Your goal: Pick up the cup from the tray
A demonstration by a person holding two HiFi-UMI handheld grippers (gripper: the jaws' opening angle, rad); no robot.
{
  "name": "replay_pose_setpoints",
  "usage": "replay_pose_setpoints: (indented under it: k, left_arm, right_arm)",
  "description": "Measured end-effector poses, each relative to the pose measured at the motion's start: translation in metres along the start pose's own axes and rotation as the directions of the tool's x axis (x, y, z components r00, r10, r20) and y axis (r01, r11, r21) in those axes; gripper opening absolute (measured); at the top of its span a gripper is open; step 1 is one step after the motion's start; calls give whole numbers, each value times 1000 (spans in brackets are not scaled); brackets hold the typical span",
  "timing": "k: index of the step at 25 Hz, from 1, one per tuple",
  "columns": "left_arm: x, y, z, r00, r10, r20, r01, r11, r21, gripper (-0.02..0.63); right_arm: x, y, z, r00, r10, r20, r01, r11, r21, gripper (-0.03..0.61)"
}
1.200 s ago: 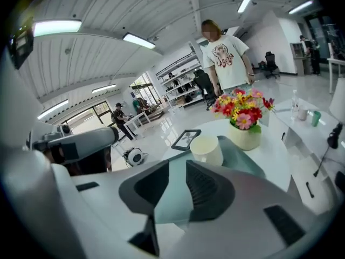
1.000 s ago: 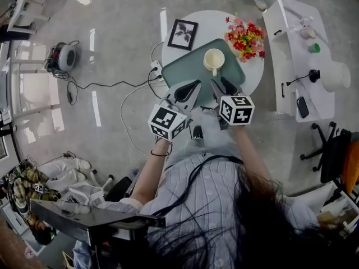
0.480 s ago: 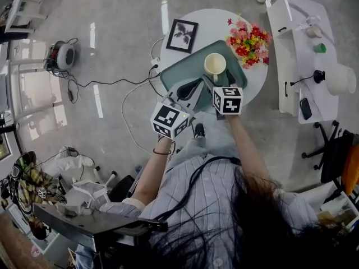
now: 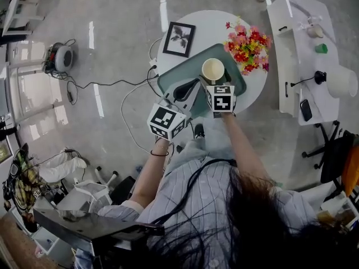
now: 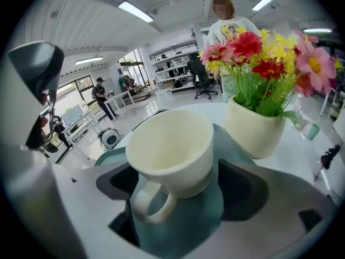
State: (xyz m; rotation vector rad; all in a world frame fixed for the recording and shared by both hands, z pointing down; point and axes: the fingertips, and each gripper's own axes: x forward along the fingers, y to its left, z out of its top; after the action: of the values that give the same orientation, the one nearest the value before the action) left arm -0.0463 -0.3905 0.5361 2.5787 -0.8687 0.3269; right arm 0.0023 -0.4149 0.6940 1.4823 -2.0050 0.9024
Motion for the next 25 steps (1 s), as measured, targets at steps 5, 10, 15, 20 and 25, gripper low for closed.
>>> replay_pose_setpoints:
  k: [5, 10, 15, 20, 25]
  left_arm:
    - [0, 10, -1, 1000, 19, -9, -19, 1000, -6, 14]
    - [0, 17, -2, 999, 35, -9, -35, 999, -15, 14]
    - [-1, 19, -4, 999, 40, -13, -40, 999, -20, 14]
    - [-5, 17, -3, 999, 43, -12, -44, 999, -18, 14]
    - [-15, 16, -2, 999, 54, -5, -54, 998, -10, 14]
  right_arm:
    - [10, 2, 4, 1000, -14, -15, 14, 1000, 4, 428]
    - [16, 1, 9, 1000, -20, -2, 20, 999, 32, 426]
    - [17, -1, 10, 999, -37, -8, 38, 999, 17, 425]
    - [15, -1, 11, 1000, -24, 0, 24, 1000, 0, 425]
    - [13, -3, 8, 1000, -4, -12, 4, 1000, 3, 425]
